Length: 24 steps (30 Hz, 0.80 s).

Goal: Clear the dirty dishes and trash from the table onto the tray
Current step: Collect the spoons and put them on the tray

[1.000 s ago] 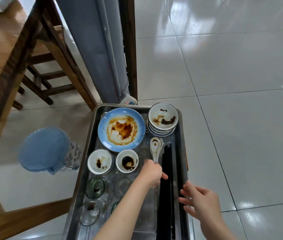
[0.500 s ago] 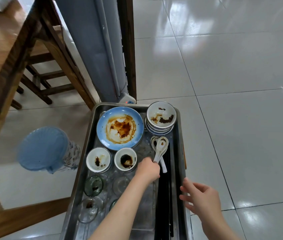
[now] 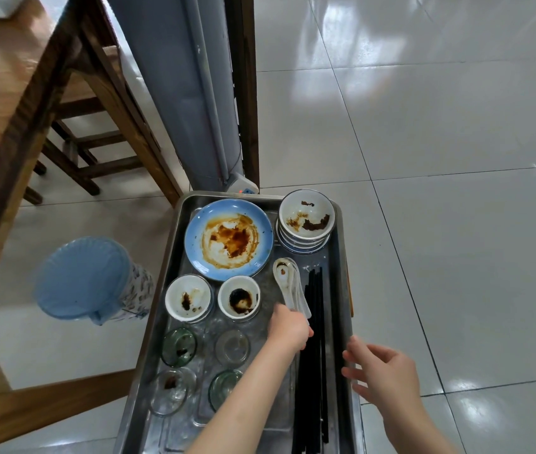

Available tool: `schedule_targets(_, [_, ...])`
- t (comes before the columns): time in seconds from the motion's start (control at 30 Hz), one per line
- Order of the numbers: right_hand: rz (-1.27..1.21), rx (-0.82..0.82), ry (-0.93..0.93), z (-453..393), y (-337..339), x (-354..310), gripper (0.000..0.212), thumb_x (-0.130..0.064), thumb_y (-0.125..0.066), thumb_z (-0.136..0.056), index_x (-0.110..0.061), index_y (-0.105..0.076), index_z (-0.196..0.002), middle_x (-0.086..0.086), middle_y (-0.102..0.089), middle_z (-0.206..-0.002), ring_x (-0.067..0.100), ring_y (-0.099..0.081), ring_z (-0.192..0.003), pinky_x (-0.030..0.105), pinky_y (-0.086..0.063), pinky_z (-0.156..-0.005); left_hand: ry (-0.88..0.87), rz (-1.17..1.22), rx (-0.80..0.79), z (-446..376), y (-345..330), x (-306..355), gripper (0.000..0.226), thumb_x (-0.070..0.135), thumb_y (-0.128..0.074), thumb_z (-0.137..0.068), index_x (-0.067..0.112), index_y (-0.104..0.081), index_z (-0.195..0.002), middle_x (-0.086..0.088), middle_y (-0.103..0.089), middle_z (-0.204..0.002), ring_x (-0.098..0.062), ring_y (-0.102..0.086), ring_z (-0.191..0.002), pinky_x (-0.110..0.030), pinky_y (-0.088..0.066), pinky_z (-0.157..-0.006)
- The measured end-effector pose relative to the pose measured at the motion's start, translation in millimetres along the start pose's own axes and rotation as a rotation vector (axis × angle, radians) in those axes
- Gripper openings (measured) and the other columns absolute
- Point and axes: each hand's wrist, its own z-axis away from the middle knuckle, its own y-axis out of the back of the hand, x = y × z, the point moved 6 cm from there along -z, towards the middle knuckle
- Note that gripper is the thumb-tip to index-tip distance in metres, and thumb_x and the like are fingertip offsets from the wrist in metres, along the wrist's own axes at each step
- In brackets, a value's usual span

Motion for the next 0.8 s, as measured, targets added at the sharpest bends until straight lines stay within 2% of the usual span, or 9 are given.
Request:
schedule_targets(0.03, [-0.002,0.001,-0.001,0,0,1,0.017,-0.03,-0.065,-0.087,-0.013,-0.066,-0.085,0.004,-0.072,-0.081,0.021,-0.069,-0.074,0.037,-0.055,-0.074,-0.027,-0.01,0.03,-2,1,-4,0.036,0.011,-0.033,-0.096,0.006,-0.032,-0.132,-0.013,-0.061,-0.103,-0.02,-0.063,-0.083,-0.039,-0.052,-0.089])
schedule_targets(0.07, [-0.003,0.002,-0.001,0,0,1,0.017,-0.03,-0.065,-0.086,-0.013,-0.066,-0.085,0.003,-0.072,-0.08,0.021,-0.069,-0.075,0.037,-0.054,-0.073,-0.045,-0.019,0.058,-2,3,-7,0.038,0.012,-0.033,-0.096,0.006,-0.032,-0.133,-0.016,-0.058,-0.115,-0.026,-0.061,-0.099,-0.042,-0.051,-0.091])
schedule_targets(0.13, [-0.003,0.001,-0.003,0,-1,2,0.017,-0.031,-0.065,-0.086,-0.014,-0.066,-0.083,0.002,-0.072,-0.08,0.02,-0.069,-0.075,0.035,-0.054,-0.07,-0.057,-0.015,0.096,-4,6,-14,0.039,0.012,-0.031,-0.096,0.007,-0.03,-0.135,-0.017,-0.053,-0.124,-0.03,-0.056,-0.11,-0.043,-0.048,-0.093])
schedule_targets(0.27, [0.008,-0.001,0.0,0,-3,3,0.017,-0.032,-0.065,-0.086,-0.016,-0.065,-0.082,0.0,-0.072,-0.078,0.019,-0.069,-0.074,0.033,-0.053,-0.067,-0.001,-0.024,0.067,-10,9,-26,0.055,0.008,-0.03,-0.096,0.012,-0.009,-0.147,-0.011,-0.034,-0.145,-0.031,-0.042,-0.127,-0.042,-0.038,-0.104])
schedule_targets(0.4, [0.015,-0.007,-0.001,0,-4,5,0.016,-0.031,-0.066,-0.086,-0.017,-0.065,-0.079,0.0,-0.072,-0.076,0.019,-0.069,-0.074,0.034,-0.053,-0.067,0.029,0.035,0.019,-17,7,-26,0.048,0.008,-0.032,-0.094,0.014,-0.022,-0.141,-0.015,-0.043,-0.137,-0.033,-0.047,-0.124,-0.047,-0.037,-0.106])
schedule_targets(0.57, [0.005,-0.017,-0.01,3,-4,8,0.014,-0.031,-0.066,-0.086,-0.018,-0.065,-0.079,0.0,-0.072,-0.076,0.019,-0.069,-0.075,0.032,-0.052,-0.064,0.027,0.063,0.009,-22,7,-29,0.053,0.008,-0.028,-0.095,0.023,-0.019,-0.145,-0.015,-0.043,-0.138,-0.032,-0.044,-0.126,-0.045,-0.035,-0.107])
schedule_targets(0.7, [0.026,-0.011,0.009,2,-2,6,0.015,-0.031,-0.067,-0.085,-0.017,-0.067,-0.078,-0.002,-0.072,-0.073,0.018,-0.069,-0.072,0.038,-0.055,-0.074,0.039,0.147,0.03,-25,8,-26,0.041,0.017,-0.026,-0.1,0.019,-0.03,-0.141,-0.017,-0.045,-0.136,-0.032,-0.044,-0.126,-0.042,-0.035,-0.105])
schedule_targets(0.77, [0.045,-0.009,0.028,2,-1,3,0.015,-0.031,-0.067,-0.085,-0.018,-0.068,-0.078,-0.003,-0.073,-0.073,0.017,-0.07,-0.071,0.039,-0.055,-0.079,0.017,0.136,0.038,-26,8,-25,0.04,0.019,-0.031,-0.099,0.015,-0.032,-0.139,-0.018,-0.047,-0.134,-0.033,-0.05,-0.119,-0.043,-0.046,-0.096])
schedule_targets(0.8, [0.056,-0.009,0.038,2,0,2,0.015,-0.031,-0.067,-0.084,-0.018,-0.068,-0.078,-0.003,-0.073,-0.074,0.016,-0.07,-0.07,0.038,-0.054,-0.08,0.014,0.146,0.034,-24,7,-26,0.038,0.021,-0.034,-0.099,0.013,-0.033,-0.136,-0.018,-0.052,-0.127,-0.031,-0.057,-0.106,-0.038,-0.054,-0.082])
